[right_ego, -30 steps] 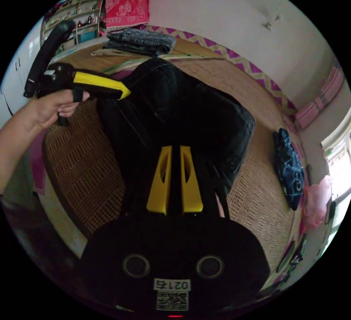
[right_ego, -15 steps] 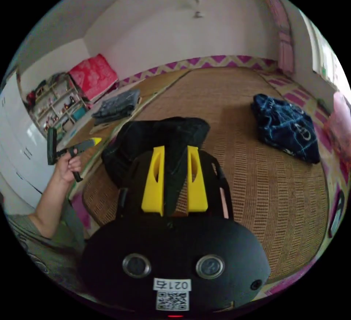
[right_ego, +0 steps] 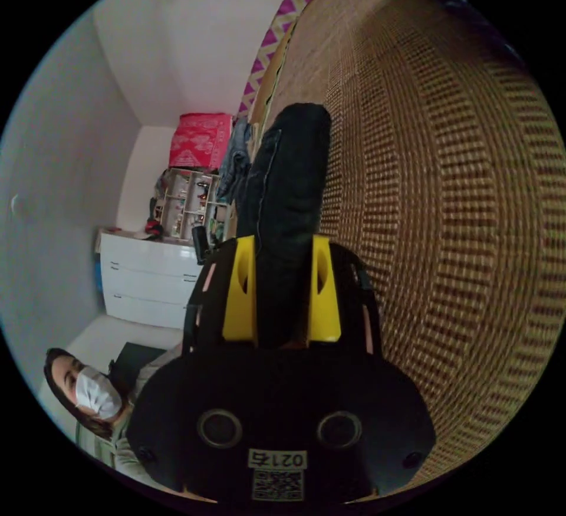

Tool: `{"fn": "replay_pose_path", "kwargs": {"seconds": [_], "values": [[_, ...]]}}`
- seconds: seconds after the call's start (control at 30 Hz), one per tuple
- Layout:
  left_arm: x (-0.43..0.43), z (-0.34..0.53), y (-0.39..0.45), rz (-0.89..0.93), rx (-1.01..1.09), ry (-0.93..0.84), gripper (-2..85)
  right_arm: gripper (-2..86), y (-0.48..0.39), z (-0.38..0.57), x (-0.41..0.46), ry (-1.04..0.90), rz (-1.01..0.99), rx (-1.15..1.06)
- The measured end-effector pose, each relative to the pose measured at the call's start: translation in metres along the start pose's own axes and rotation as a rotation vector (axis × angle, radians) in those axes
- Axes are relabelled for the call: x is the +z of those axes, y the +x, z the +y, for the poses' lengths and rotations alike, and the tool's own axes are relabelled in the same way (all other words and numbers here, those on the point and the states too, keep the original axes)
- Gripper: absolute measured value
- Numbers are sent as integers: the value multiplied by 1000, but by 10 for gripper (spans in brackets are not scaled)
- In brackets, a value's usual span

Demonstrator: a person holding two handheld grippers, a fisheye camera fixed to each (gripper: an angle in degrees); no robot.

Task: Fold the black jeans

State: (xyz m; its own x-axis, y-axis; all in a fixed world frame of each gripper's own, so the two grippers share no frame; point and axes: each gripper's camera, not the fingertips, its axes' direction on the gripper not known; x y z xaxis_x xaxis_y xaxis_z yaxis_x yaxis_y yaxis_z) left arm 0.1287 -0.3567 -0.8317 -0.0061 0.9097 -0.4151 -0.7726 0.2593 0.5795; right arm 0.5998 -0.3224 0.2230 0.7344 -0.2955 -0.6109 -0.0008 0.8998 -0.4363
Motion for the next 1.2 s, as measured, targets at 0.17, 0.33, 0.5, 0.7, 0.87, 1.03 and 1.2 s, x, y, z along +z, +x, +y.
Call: {"fn": "replay_pose_path", "kwargs": {"seconds": [0.17, 0.33, 0.5, 0.7, 0.87, 1.03, 1.2], "values": [[-10, 2, -14, 85, -3, 62, 62, 59, 28, -12, -9, 21, -43, 14], [-47, 4, 45, 100, 171, 122, 58, 52, 16, -18, -40, 30, -92, -77], [-48, -44, 136, 76, 311, 151, 58, 53, -25, -37, -114, 86, -46, -203], [35, -158, 228, 224, 309, 169, 60, 58, -79, -78, -265, 304, 192, -266], [127, -212, 258, 172, 173, 165, 47, 93, -69, -112, -334, 429, 404, -113], [173, -175, 244, 38, 254, 102, 37, 106, -14, -119, -321, 426, 792, 139], [137, -101, 217, -12, 373, 102, -3, 90, -41, -108, -254, 390, 685, -104]]}}
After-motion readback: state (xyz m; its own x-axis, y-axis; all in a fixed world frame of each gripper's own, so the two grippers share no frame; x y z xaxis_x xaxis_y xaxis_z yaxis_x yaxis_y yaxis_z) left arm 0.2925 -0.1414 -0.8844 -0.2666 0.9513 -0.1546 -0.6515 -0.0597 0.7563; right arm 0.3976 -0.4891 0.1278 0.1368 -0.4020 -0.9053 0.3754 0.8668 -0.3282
